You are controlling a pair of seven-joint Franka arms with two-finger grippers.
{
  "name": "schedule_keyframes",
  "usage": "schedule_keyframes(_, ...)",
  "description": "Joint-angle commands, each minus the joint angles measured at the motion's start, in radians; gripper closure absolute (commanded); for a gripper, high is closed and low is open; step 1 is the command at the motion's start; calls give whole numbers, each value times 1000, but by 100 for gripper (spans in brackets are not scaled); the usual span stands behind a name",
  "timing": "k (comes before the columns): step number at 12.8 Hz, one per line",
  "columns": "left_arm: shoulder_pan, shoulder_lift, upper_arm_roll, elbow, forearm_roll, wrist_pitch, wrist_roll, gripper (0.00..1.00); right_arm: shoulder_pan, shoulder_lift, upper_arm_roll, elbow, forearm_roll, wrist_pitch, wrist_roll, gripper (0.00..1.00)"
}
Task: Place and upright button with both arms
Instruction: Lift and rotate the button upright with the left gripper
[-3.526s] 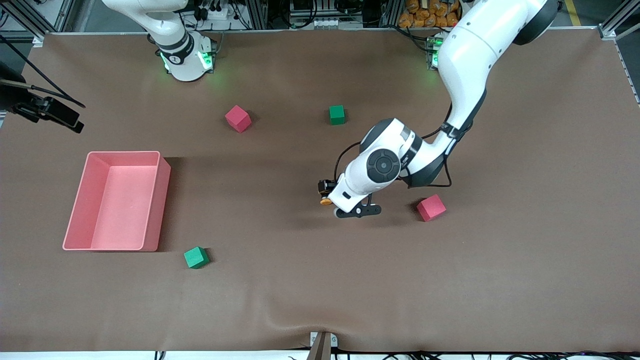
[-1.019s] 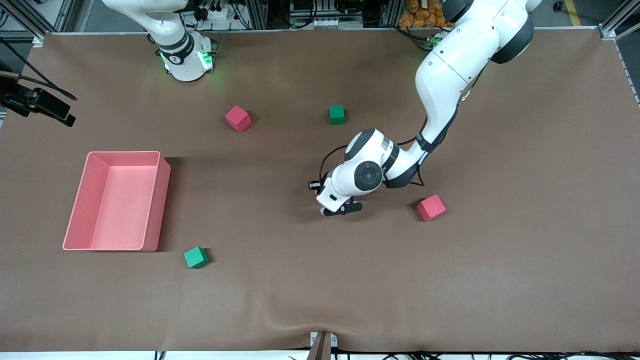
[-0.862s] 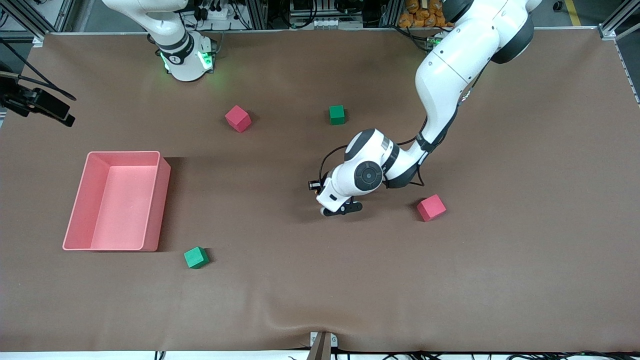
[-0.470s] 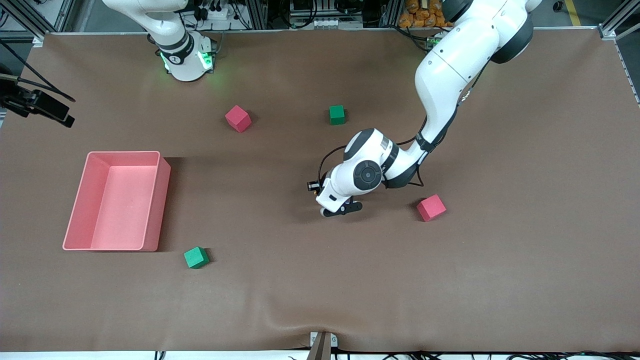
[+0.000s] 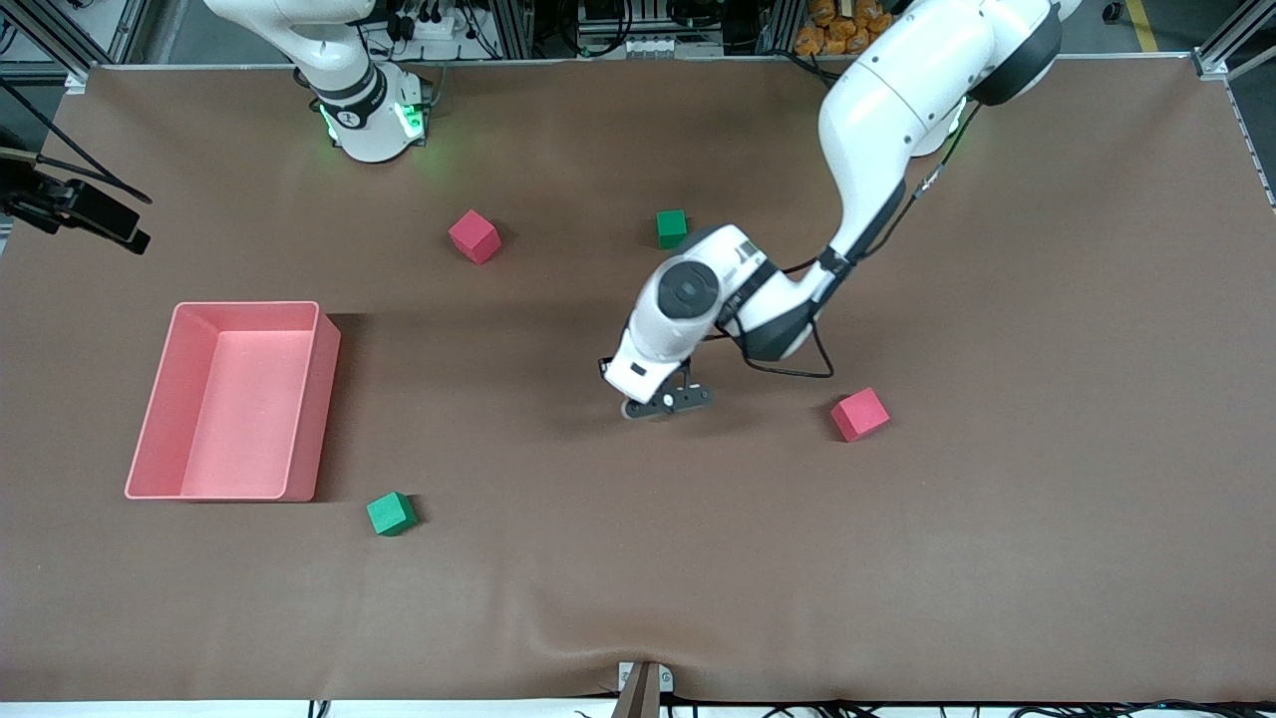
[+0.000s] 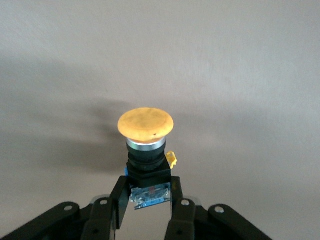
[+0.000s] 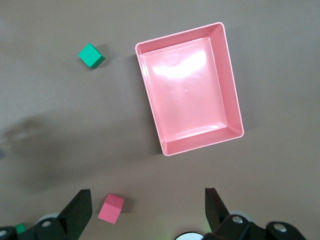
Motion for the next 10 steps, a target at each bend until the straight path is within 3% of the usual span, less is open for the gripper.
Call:
schedule_keyframes(1, -52, -20, 12, -14, 232, -4, -198, 100, -26, -10, 14, -6, 21, -6, -11, 0)
schedule_keyframes(7, -161, -13, 14, -26, 766, -4, -701, 100, -23, -10, 15, -7, 21, -6, -9, 0)
schedule_keyframes(10, -233, -8, 27, -52, 906, -38, -815, 100, -21, -10, 15, -7, 21, -5, -9, 0)
